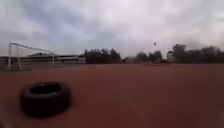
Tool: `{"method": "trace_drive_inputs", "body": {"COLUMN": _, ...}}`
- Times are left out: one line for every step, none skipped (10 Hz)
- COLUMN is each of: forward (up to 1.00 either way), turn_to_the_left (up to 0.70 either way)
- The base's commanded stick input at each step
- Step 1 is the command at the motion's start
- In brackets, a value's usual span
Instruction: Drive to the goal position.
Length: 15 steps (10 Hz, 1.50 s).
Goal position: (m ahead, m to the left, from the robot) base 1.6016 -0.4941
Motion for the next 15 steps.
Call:
{"method": "trace_drive_inputs", "body": {"forward": 0.70, "turn_to_the_left": 0.00}}
{"method": "trace_drive_inputs", "body": {"forward": 0.70, "turn_to_the_left": 0.00}}
{"method": "trace_drive_inputs", "body": {"forward": 0.70, "turn_to_the_left": 0.00}}
{"method": "trace_drive_inputs", "body": {"forward": 0.70, "turn_to_the_left": 0.00}}
{"method": "trace_drive_inputs", "body": {"forward": 0.70, "turn_to_the_left": 0.00}}
{"method": "trace_drive_inputs", "body": {"forward": 0.70, "turn_to_the_left": 0.00}}
{"method": "trace_drive_inputs", "body": {"forward": 0.70, "turn_to_the_left": 0.00}}
{"method": "trace_drive_inputs", "body": {"forward": 0.70, "turn_to_the_left": 0.00}}
{"method": "trace_drive_inputs", "body": {"forward": 0.70, "turn_to_the_left": 0.00}}
{"method": "trace_drive_inputs", "body": {"forward": 0.70, "turn_to_the_left": 0.00}}
{"method": "trace_drive_inputs", "body": {"forward": 0.70, "turn_to_the_left": 0.00}}
{"method": "trace_drive_inputs", "body": {"forward": 0.70, "turn_to_the_left": 0.00}}
{"method": "trace_drive_inputs", "body": {"forward": 0.70, "turn_to_the_left": 0.00}}
{"method": "trace_drive_inputs", "body": {"forward": 0.70, "turn_to_the_left": 0.00}}
{"method": "trace_drive_inputs", "body": {"forward": 0.70, "turn_to_the_left": 0.00}}
